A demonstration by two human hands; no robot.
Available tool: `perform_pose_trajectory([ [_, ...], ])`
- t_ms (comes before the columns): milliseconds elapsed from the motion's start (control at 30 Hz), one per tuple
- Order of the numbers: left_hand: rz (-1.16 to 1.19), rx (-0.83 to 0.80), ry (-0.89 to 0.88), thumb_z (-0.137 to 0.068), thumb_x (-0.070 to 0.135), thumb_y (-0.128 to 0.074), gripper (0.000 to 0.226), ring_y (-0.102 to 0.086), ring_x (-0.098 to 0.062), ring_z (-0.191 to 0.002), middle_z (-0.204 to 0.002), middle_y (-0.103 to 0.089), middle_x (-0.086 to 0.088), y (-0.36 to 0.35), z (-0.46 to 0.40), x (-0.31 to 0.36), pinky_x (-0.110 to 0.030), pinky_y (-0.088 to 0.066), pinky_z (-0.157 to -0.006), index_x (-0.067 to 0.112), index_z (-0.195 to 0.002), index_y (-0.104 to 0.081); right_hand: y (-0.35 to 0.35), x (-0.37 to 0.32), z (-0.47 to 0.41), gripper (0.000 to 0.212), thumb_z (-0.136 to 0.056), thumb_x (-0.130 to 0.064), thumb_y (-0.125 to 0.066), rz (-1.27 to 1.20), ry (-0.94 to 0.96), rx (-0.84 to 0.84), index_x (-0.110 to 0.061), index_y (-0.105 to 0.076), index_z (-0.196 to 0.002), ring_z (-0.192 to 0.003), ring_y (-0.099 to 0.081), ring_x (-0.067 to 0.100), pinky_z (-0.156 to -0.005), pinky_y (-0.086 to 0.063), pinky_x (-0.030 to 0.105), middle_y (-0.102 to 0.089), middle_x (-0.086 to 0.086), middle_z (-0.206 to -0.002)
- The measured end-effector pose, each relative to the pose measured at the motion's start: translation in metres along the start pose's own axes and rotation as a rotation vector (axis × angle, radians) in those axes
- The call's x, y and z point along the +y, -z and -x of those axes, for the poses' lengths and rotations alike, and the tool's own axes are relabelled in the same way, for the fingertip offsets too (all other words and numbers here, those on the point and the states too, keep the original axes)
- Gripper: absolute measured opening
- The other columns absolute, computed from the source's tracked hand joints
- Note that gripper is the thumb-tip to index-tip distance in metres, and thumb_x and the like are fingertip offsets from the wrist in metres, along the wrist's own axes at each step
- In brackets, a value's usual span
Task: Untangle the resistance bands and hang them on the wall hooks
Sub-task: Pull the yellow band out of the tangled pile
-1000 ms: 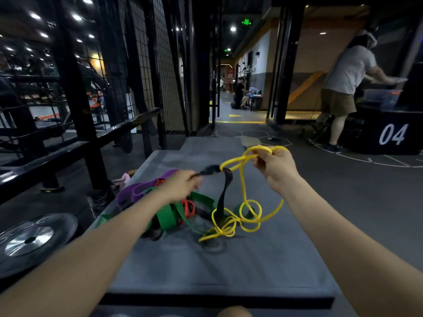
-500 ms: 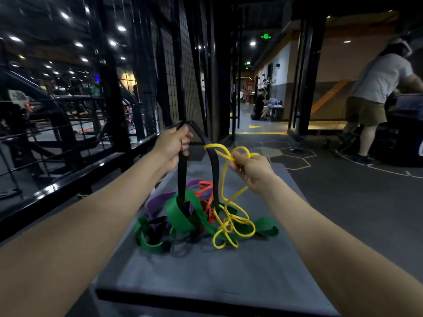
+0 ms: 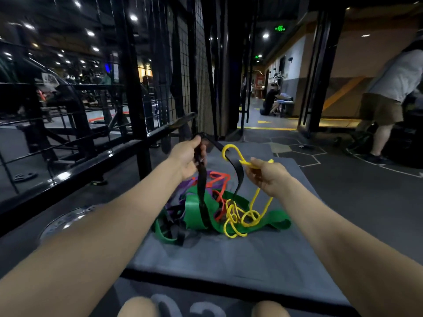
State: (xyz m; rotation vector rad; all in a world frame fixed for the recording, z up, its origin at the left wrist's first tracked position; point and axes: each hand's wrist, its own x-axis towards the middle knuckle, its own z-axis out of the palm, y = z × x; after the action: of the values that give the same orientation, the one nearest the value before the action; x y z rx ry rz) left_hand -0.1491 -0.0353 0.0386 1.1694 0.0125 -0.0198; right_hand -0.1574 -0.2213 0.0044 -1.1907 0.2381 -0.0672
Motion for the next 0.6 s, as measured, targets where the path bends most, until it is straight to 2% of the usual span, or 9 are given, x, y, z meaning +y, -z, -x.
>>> perform_pose_trajectory([
  [67, 0.099, -0.026, 0.016, -0.099, 0.023, -0.041, 0.03, -0.042, -0.005, -0.031, -0.038, -0.048, 0.007, -0.005, -0.001, 0.0, -0.024, -0.032, -0.051, 0.013, -0.071, -0.048, -0.002, 0.001, 0.005, 0.022, -0.093, -0.023, -0.056, 0.166, 0.018, -0.129, -0.008, -0.057, -0.077, -0.062, -0.056, 0.015, -0.047, -0.05, 0.019, -0.058, 0.005, -0.066],
  [167, 0.2, -0.069, 0.059, -0.099, 0.02, -0.041, 0.031, -0.038, -0.005, -0.031, -0.039, -0.046, 0.005, -0.013, 0.004, -0.008, -0.018, -0.036, -0.043, 0.013, -0.07, -0.049, -0.013, 0.007, 0.018, 0.017, -0.097, -0.026, -0.046, 0.341, 0.112, -0.303, -0.018, -0.061, -0.099, -0.091, -0.057, 0.009, -0.079, -0.041, 0.022, -0.062, 0.0, -0.098],
  [200, 0.214, -0.077, 0.073, -0.099, 0.019, -0.041, 0.03, -0.038, -0.004, -0.031, -0.04, -0.045, 0.005, -0.015, 0.004, -0.012, -0.016, -0.036, -0.041, 0.013, -0.071, -0.05, -0.018, 0.009, 0.023, 0.018, -0.098, -0.023, -0.043, 0.319, 0.133, -0.371, -0.021, -0.061, -0.101, -0.091, -0.057, 0.007, -0.081, -0.039, 0.021, -0.063, -0.002, -0.099],
  [267, 0.206, -0.076, 0.087, -0.099, 0.02, -0.041, 0.03, -0.038, -0.005, -0.036, -0.04, -0.046, 0.005, -0.017, 0.004, -0.019, -0.014, -0.035, -0.042, 0.013, -0.072, -0.051, -0.024, 0.015, 0.031, 0.019, -0.095, -0.01, -0.045, 0.261, 0.157, -0.541, -0.021, -0.061, -0.095, -0.081, -0.057, 0.014, -0.072, -0.044, 0.023, -0.062, 0.004, -0.091],
  [333, 0.23, -0.07, 0.096, -0.099, 0.02, -0.04, 0.031, -0.038, -0.007, -0.048, -0.049, -0.048, 0.004, -0.02, 0.002, -0.024, -0.016, -0.035, -0.052, 0.013, -0.072, -0.052, -0.025, 0.023, 0.035, 0.019, -0.086, 0.0, -0.052, 0.297, 0.173, -0.64, -0.017, -0.06, -0.09, -0.073, -0.055, 0.021, -0.065, -0.043, 0.03, -0.059, 0.01, -0.083],
  [400, 0.293, -0.098, 0.1, -0.099, 0.02, -0.04, 0.031, -0.043, -0.009, -0.057, -0.063, -0.05, 0.002, -0.024, -0.001, -0.028, -0.02, -0.038, -0.062, 0.011, -0.072, -0.054, -0.023, 0.031, 0.032, 0.02, -0.084, 0.008, -0.054, 0.322, 0.188, -0.649, -0.011, -0.059, -0.089, -0.073, -0.061, 0.022, -0.068, -0.05, 0.033, -0.063, 0.01, -0.08],
  [500, 0.257, -0.244, 0.107, -0.098, 0.017, -0.037, 0.042, -0.059, -0.012, -0.054, -0.061, -0.062, -0.001, -0.026, -0.001, -0.028, -0.027, -0.044, -0.07, 0.009, -0.066, -0.064, -0.018, 0.036, 0.019, 0.008, -0.082, 0.002, -0.063, 0.392, 0.248, -0.505, -0.004, -0.06, -0.081, -0.079, -0.061, 0.027, -0.082, -0.051, 0.045, -0.064, 0.012, -0.078],
  [533, 0.178, -0.314, 0.109, -0.096, 0.014, -0.036, 0.04, -0.059, -0.013, -0.056, -0.065, -0.062, -0.003, -0.024, -0.001, -0.028, -0.027, -0.044, -0.07, 0.009, -0.07, -0.065, -0.016, 0.035, 0.016, 0.007, -0.082, -0.001, -0.065, 0.447, 0.254, -0.479, -0.005, -0.059, -0.079, -0.081, -0.059, 0.026, -0.081, -0.051, 0.045, -0.062, 0.013, -0.078],
  [600, -0.048, -0.394, 0.072, -0.091, 0.003, -0.034, 0.027, -0.058, -0.012, -0.068, -0.08, -0.058, -0.005, -0.015, -0.007, -0.03, -0.025, -0.043, -0.072, 0.01, -0.087, -0.06, -0.001, 0.034, 0.006, 0.011, -0.083, -0.005, -0.064, 0.555, 0.228, -0.478, -0.007, -0.058, -0.074, -0.073, -0.059, 0.022, -0.067, -0.052, 0.032, -0.061, 0.008, -0.071],
])
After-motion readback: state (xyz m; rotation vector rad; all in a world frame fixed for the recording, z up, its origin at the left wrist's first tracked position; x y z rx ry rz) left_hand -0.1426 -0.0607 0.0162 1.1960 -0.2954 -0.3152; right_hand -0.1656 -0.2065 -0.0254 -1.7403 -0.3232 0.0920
